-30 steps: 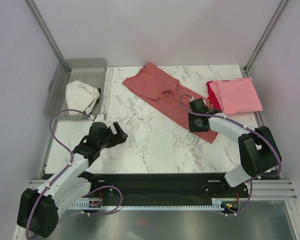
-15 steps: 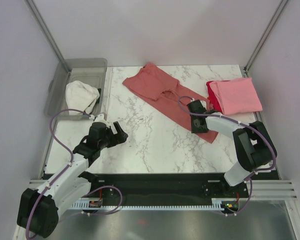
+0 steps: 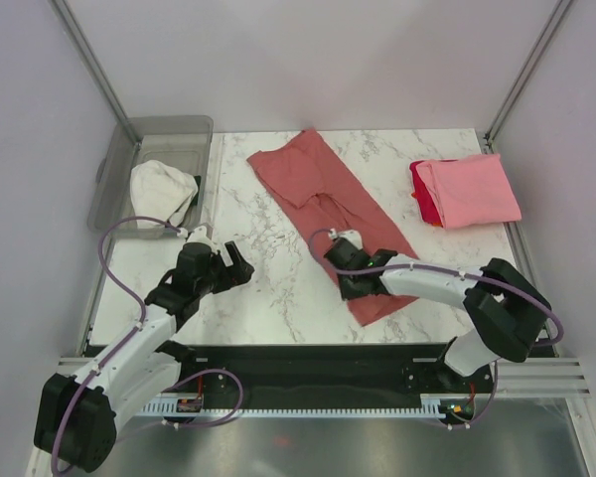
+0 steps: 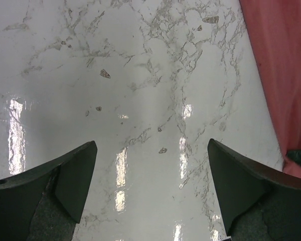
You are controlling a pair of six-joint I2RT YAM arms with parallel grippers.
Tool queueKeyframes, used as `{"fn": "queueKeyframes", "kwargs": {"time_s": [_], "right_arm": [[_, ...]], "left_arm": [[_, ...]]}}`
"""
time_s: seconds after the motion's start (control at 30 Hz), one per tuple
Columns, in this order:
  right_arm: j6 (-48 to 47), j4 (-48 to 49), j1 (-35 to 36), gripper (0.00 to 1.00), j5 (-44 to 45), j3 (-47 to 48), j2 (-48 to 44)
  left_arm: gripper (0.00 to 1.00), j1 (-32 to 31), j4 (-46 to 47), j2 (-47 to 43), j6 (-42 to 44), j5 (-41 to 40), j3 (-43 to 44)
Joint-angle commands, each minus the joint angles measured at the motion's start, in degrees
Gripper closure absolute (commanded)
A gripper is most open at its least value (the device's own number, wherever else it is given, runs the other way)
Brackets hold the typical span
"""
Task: Fold and stack the t-shirts
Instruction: Fold the tshirt
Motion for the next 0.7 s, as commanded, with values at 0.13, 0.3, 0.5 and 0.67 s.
{"fn": "queueKeyframes", "kwargs": {"time_s": [0.13, 0.3, 0.5, 0.67], "right_arm": [[12.4, 0.7, 22.2, 0.9, -4.2, 14.0, 6.1], [10.6, 4.1, 24.8, 0.39, -7.9, 19.5, 7.3], [7.7, 3.7, 17.8, 0.33, -10.4, 13.4, -3.6], [2.3, 3.5, 1.6, 0.37, -13.7, 10.6, -8.8]], "left_arm": [[0.01, -0.3, 0.9, 0.2, 1.1, -1.5, 0.2], [0.0, -0.3, 0.7, -0.3, 0.9, -2.0, -0.1], [0.0, -0.3, 0.8, 1.5, 0.9, 0.3, 0.4], [0.0, -1.5, 1.0, 4.9, 0.4, 4.1, 1.0]]}}
